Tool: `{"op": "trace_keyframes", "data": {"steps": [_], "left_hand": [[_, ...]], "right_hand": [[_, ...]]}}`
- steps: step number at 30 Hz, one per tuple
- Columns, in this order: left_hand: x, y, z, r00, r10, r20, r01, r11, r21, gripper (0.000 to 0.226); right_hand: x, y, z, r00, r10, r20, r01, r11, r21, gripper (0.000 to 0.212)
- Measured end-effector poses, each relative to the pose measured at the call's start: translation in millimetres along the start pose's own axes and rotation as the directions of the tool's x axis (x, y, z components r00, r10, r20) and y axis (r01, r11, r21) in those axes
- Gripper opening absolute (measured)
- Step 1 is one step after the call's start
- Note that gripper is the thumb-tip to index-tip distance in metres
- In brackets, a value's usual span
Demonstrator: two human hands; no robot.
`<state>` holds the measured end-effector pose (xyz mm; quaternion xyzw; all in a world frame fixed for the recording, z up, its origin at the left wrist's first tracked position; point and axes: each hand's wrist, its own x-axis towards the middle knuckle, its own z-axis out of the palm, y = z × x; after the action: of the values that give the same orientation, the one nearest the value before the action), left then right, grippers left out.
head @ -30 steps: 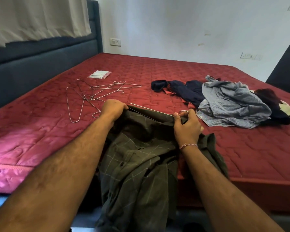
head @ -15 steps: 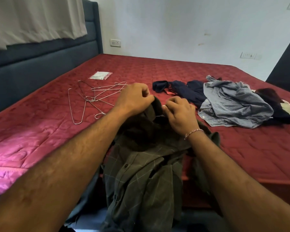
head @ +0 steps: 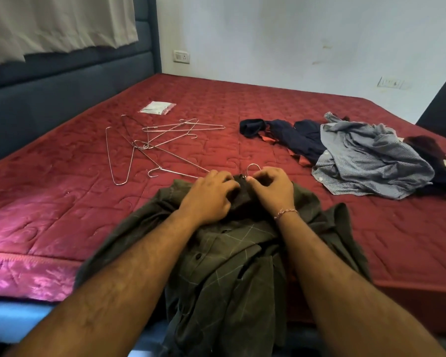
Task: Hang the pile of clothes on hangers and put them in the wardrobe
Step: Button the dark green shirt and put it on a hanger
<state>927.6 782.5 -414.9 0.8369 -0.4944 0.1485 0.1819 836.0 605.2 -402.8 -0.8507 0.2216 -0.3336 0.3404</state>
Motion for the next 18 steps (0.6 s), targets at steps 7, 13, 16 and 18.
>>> {"op": "trace_keyframes", "data": {"steps": [7,13,16,18], "left_hand": [[32.7,0.7,14.9,0.906,-0.416,0.08,0.423,0.878,-0.225,0.04],[45.9,-0.1,47.8,0.812,-0.544,0.212,0.565,0.824,-0.052,0.046],[34.5,-1.2,60.0,0.863,-0.503,0.038,0.503,0.852,-0.142,0.029],[27.2,-2.0,63.4,0.884,-0.446,-0.137,0.414,0.886,-0.21,0.021]], "right_hand": [[-14.0,21.2,26.9,0.985,-0.036,-0.168,0.029,0.999,-0.044,0.022],[-19.5,40.2,30.9,0.965,0.142,-0.219,-0.124,0.988,0.091,0.002],[-21.7,44.1,39.1,0.971,0.167,-0.171,-0.161,0.986,0.048,0.011],[-22.9,45.5,42.7,0.974,0.149,-0.169,-0.152,0.988,-0.003,0.011]]}}
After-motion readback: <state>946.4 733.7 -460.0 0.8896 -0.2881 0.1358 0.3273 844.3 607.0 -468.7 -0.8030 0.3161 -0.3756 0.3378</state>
